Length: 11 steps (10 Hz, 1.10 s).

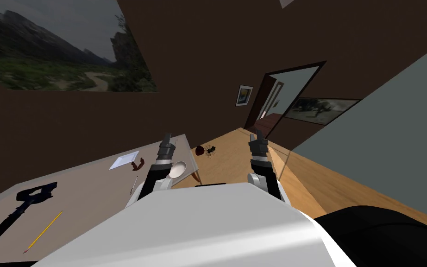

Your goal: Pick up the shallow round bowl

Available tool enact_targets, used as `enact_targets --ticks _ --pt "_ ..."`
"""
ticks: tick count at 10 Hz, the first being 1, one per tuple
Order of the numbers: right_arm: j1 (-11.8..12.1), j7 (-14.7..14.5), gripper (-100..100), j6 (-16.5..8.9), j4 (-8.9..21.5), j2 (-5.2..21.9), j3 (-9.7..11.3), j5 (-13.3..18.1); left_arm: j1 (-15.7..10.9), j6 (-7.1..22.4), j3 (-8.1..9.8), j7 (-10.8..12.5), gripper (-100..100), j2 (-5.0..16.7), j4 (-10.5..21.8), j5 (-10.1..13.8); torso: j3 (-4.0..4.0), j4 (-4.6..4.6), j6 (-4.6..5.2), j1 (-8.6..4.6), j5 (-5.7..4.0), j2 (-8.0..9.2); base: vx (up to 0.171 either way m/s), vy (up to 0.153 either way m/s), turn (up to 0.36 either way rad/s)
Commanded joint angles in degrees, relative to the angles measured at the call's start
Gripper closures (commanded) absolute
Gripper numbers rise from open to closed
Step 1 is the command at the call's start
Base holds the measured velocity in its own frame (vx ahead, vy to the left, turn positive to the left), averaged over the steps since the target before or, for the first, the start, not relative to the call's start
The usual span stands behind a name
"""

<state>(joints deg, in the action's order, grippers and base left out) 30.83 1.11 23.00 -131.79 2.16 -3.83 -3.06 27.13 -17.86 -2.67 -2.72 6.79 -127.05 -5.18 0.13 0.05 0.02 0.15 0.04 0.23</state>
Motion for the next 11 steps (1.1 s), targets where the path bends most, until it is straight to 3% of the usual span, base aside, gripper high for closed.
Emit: enact_targets --ticks 1,7,8,10,11 --pt "0.0 0.0 0 0.0 0.0 0.0 0.0 0.0 -1.52 2.11 -0.99 -0.28 -100 0.37 2.59 0.19 0.0 0.0 0.0 0.0 0.0 0.0 -0.076 0.03 -0.195" --pt "0.0 0.0 0 0.0 0.0 0.0 0.0 0.0 -7.04 9.98 -2.66 0.14 -100 1.51 11.59 1.93 -0.01 0.0 -0.02 0.0 0.0 -0.01 -0.078 0.029 -0.183" --pt "0.0 0.0 0 0.0 0.0 0.0 0.0 0.0 -7.04 9.98 -2.66 0.14 -100 1.51 12.07 1.93 0.0 0.0 0.0 0.02 0.0 0.0 -0.059 0.026 -0.093" --pt "0.0 0.0 0 0.0 0.0 0.0 0.0 0.0 -9.5 13.59 -3.31 0.35 -100 1.63 15.56 2.7 -0.01 0.0 -0.02 -0.03 -0.01 -0.01 -0.073 0.02 -0.192" --pt "0.0 0.0 0 0.0 0.0 0.0 0.0 0.0 -9.5 13.59 -3.31 0.35 -100 1.63 16.36 2.7 0.02 0.01 -0.01 -0.02 -0.01 0.03 -0.065 0.024 -0.082"
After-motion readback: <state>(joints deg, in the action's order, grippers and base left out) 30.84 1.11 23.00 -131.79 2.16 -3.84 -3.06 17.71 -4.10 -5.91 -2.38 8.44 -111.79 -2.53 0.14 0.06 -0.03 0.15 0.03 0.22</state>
